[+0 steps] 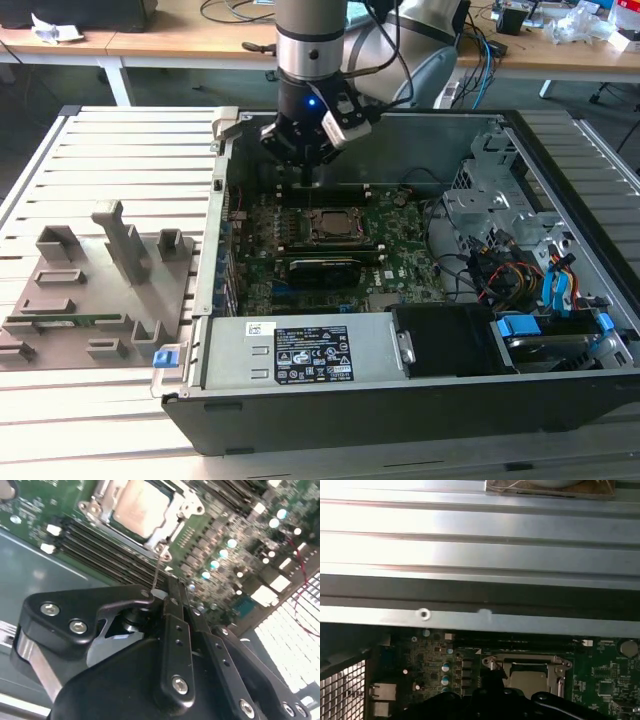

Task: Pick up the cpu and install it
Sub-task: 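Install the first cpu locking lever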

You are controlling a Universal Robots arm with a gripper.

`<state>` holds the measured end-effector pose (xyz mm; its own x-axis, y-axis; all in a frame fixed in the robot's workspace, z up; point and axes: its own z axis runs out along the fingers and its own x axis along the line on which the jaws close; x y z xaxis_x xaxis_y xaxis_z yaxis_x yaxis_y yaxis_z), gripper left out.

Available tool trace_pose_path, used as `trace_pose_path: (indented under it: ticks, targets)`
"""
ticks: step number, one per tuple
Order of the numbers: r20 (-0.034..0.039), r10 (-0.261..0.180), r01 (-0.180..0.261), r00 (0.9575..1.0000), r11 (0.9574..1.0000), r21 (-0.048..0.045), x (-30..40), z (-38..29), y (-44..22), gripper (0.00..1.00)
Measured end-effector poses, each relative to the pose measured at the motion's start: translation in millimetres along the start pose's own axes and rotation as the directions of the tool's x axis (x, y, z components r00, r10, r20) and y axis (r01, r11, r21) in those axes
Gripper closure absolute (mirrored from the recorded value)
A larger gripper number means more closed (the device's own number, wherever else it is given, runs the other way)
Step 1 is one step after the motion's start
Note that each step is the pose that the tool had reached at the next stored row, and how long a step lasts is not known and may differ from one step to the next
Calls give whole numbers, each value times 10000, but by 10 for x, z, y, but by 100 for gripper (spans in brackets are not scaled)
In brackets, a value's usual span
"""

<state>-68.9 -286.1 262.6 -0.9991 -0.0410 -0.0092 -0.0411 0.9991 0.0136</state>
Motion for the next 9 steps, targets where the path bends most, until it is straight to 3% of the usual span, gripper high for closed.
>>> trace_pose_path:
  ticks: [3,9]
  targets:
    - [-32,2,-2,10000,10000,-2,-79,15,-3,89]
    - [-51,-2,2,10000,10000,-38,-103,153,-6,89]
